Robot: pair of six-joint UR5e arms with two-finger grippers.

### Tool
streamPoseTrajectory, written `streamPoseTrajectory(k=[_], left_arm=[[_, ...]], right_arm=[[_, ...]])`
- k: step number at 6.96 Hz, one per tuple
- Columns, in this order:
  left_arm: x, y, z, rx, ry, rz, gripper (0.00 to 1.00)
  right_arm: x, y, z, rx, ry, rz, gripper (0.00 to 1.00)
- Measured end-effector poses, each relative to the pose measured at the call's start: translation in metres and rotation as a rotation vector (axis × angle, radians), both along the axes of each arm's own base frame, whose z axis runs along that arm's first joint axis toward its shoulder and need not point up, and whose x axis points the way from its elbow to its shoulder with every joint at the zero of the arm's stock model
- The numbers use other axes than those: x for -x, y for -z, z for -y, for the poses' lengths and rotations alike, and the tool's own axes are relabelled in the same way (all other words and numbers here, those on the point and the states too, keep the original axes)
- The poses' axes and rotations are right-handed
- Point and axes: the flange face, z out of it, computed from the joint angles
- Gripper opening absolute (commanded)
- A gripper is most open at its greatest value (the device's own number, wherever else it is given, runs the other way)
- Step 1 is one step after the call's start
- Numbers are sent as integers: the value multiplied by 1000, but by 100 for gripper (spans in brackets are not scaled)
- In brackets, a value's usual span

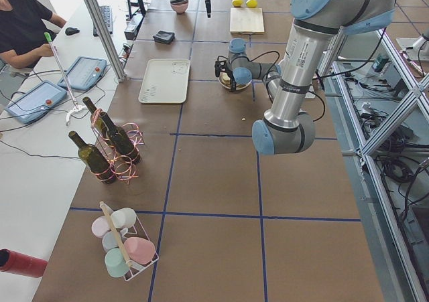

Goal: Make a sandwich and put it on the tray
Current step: 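Grasp the white plate's rim with the left gripper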

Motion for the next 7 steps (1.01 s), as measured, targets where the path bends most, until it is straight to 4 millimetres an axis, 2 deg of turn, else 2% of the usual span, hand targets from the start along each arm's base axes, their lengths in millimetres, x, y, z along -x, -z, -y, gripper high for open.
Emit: streamPoseTrajectory(k=[3,5,7], left_arm=[[-17,-4,-13,4,-28,12,46],[-26,-4,-19,5,-42,16,37],[-31,-5,-21,4,-47,14,11]], right_arm=[[-13,-6,1,16,-4,18,100],[-17,-7,2,20,-8,27,100],[-20,-7,2,22,-13,29,100]])
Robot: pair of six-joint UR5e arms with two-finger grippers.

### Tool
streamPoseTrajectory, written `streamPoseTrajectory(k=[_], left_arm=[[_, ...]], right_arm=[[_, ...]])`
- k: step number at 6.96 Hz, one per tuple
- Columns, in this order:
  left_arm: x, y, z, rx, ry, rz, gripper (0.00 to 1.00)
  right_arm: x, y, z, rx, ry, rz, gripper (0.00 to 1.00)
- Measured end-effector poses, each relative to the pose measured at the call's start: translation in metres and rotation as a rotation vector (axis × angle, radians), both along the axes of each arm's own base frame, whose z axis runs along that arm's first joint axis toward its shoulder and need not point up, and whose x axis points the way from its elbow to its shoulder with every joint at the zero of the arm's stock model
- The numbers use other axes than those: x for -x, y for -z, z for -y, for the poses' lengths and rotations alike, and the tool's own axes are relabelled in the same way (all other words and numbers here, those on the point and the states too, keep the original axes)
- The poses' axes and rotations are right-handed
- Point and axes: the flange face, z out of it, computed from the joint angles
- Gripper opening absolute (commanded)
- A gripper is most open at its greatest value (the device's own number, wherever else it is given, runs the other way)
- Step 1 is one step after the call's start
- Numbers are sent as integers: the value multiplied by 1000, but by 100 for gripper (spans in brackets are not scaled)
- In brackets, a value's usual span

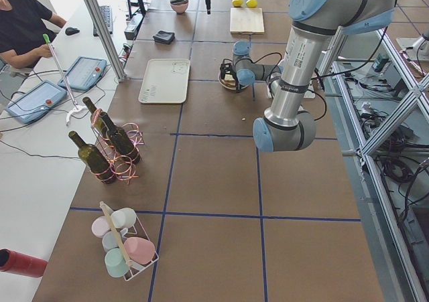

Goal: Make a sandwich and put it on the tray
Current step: 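Grasp the white plate's rim with the left gripper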

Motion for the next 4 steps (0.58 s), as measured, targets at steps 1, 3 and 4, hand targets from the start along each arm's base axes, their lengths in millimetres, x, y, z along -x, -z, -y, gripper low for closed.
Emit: streamPoseTrajectory(k=[1,3,4], left_arm=[[-1,0,0,-1,-1,-5,0],[0,2,-1,-7,-2,-21,0],[3,5,-1,-12,-3,-34,0]], right_arm=[[-1,0,0,0,-2,0,100],[-5,0,1,3,-8,5,100],[-8,0,2,6,-11,10,100]])
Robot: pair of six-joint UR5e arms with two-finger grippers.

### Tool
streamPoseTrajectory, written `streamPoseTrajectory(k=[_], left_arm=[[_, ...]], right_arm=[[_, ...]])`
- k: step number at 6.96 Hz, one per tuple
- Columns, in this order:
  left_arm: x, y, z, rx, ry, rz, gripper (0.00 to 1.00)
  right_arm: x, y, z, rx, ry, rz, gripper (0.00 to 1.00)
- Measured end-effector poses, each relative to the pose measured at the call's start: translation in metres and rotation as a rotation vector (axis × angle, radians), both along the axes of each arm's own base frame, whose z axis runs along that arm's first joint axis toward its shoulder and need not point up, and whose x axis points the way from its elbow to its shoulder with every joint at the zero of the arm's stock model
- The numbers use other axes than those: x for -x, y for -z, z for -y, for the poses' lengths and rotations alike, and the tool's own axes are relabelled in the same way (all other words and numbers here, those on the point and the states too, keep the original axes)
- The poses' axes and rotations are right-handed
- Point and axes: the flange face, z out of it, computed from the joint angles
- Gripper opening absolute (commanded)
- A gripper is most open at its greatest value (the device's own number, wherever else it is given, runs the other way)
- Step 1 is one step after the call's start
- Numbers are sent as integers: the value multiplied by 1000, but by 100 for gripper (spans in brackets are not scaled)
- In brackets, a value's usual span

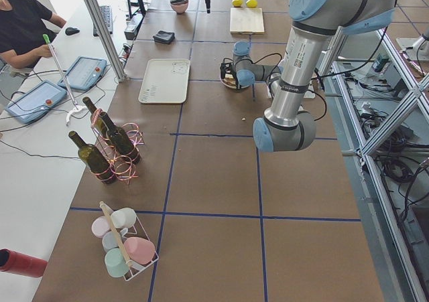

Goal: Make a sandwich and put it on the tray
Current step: 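Grasp the white plate's rim with the left gripper, then lift the plate with the left gripper and carry it onto the bear tray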

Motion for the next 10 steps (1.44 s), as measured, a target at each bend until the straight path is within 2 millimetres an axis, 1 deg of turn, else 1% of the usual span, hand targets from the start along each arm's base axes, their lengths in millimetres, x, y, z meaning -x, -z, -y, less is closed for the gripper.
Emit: streamPoseTrajectory(k=[1,2,4,5,7,8,9,10], left_arm=[[6,7,1,-5,1,-19,0],[18,17,8,-6,6,-47,0],[52,31,42,19,2,-120,0],[69,34,62,32,20,-139,0],[93,33,108,141,115,-172,0],[98,31,133,223,172,-188,0],[97,31,159,307,233,-191,0],[91,32,183,389,291,-184,0]], right_arm=[[-4,-1,1,-2,-2,2,100],[-12,-5,2,-11,4,0,100],[-39,-26,1,-36,26,-15,100],[-56,-42,2,-45,34,-25,100],[-98,-83,4,-65,66,-38,100],[-121,-108,5,-71,87,-27,100],[-145,-132,7,-73,99,-17,100],[-164,-149,5,-69,93,-10,100]])
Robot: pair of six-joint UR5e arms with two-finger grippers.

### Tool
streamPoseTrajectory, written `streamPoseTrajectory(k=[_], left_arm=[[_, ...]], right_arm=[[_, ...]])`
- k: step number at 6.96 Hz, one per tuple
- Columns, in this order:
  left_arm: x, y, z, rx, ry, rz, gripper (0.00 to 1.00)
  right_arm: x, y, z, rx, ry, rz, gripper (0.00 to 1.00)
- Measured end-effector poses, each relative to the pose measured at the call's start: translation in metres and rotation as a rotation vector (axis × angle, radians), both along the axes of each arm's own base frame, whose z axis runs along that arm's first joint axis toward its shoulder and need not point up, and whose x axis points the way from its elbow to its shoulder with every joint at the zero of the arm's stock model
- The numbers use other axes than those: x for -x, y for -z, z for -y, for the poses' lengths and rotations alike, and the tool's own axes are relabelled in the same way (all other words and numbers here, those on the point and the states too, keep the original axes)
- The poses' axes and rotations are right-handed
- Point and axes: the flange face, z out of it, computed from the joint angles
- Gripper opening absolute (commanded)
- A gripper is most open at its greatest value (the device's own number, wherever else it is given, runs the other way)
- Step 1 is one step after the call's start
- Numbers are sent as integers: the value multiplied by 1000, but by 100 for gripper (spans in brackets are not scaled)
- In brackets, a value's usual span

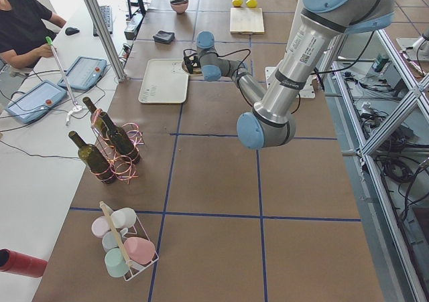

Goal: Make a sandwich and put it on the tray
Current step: 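Lift the plate with the left gripper and carry it onto the bear tray, then lower the plate onto the tray and open the left gripper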

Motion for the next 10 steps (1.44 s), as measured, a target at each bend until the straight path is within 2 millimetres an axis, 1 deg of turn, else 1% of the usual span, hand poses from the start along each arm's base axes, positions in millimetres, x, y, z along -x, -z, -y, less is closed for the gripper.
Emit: streamPoseTrajectory(k=[1,2,4,5,6,7,8,9,10], left_arm=[[-5,1,24,75,47,7,0],[-7,0,47,147,96,4,0],[-20,-5,90,291,206,-29,0],[-30,-8,107,338,266,-42,0],[-39,-11,119,364,311,-52,0],[-48,-16,127,373,334,-52,0],[-60,-21,129,371,353,-45,0],[-72,-23,126,364,366,-38,0],[-81,-22,121,359,369,-34,73]], right_arm=[[-11,-8,-1,2,-12,4,100],[-16,-10,0,2,-19,1,100],[-17,-11,2,2,-23,-4,100],[-18,-11,3,2,-25,-5,100],[-19,-10,4,4,-29,-4,100],[-19,-10,4,9,-35,-2,100],[-19,-9,4,14,-41,0,100],[-20,-9,4,17,-45,1,100],[-20,-9,4,18,-46,2,100]])
